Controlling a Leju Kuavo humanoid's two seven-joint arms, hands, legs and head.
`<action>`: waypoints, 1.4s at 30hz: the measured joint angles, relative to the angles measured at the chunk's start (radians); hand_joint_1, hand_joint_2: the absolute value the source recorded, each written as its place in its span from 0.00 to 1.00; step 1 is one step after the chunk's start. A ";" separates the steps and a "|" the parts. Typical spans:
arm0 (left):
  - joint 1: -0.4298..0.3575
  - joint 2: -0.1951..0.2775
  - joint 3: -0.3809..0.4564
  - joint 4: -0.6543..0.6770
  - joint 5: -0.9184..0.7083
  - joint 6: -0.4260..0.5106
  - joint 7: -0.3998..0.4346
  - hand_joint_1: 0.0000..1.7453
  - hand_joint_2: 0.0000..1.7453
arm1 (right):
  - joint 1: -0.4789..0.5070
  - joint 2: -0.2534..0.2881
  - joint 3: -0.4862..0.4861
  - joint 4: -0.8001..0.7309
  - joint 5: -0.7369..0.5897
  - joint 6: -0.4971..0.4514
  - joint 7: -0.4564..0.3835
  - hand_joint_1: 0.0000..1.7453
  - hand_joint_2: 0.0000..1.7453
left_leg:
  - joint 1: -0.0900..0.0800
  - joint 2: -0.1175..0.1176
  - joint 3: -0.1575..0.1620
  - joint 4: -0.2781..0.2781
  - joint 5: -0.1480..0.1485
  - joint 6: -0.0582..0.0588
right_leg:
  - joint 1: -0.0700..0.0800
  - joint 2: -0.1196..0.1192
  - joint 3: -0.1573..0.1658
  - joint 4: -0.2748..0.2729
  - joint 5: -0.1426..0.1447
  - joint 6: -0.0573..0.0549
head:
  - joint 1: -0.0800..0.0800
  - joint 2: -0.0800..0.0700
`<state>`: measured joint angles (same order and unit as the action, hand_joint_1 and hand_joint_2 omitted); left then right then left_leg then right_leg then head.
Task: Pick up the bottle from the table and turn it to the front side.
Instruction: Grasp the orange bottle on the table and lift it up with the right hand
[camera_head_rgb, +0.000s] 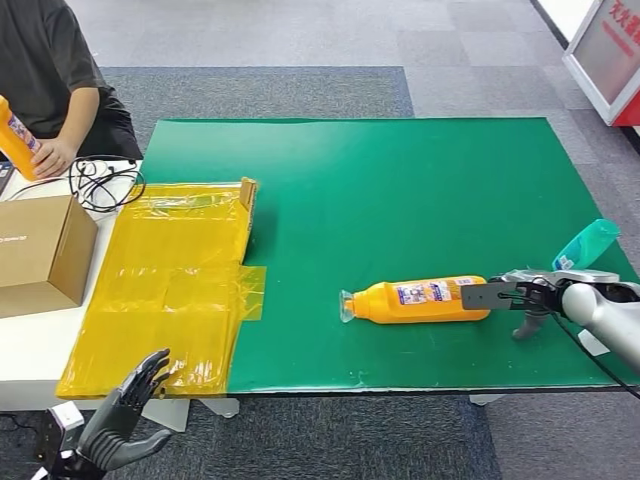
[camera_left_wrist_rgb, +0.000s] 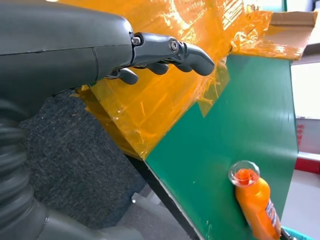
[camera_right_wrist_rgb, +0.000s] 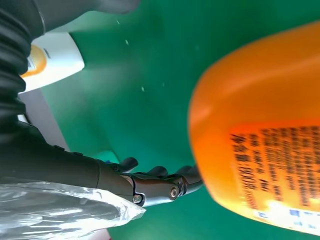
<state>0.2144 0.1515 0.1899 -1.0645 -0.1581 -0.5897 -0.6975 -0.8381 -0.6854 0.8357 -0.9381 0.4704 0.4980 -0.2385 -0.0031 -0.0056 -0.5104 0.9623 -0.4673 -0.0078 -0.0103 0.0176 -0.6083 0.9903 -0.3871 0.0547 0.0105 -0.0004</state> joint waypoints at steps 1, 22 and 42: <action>-0.001 0.002 -0.003 0.002 0.000 0.001 0.000 0.00 1.00 | -0.002 -0.008 0.007 -0.007 -0.014 0.001 0.001 0.00 1.00 | 0.000 0.000 0.000 0.000 0.000 0.000 | 0.000 0.000 0.000 0.000 0.000 0.000 | 0.000 0.000; 0.001 -0.006 -0.060 0.018 0.018 0.021 0.024 0.00 1.00 | 0.162 0.169 -0.047 -0.140 0.075 -0.336 0.177 0.00 1.00 | 0.002 0.000 0.000 0.000 0.000 0.000 | 0.001 0.000 0.000 0.000 0.000 0.000 | 0.000 0.000; 0.012 -0.032 -0.038 0.014 -0.012 0.004 0.033 0.00 1.00 | 0.301 0.314 -0.258 -0.240 0.221 -0.270 0.171 1.00 1.00 | 0.001 -0.001 0.000 0.000 0.000 0.000 | 0.001 0.000 0.000 0.000 0.000 0.000 | 0.000 0.000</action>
<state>0.2264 0.1195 0.1515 -1.0506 -0.1704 -0.5857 -0.6645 -0.5373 -0.3712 0.5779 -1.1776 0.6914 0.2285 -0.0674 -0.0022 -0.0064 -0.5099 0.9622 -0.4670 -0.0083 -0.0096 0.0172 -0.6079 0.9907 -0.3873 0.0545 0.0104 -0.0004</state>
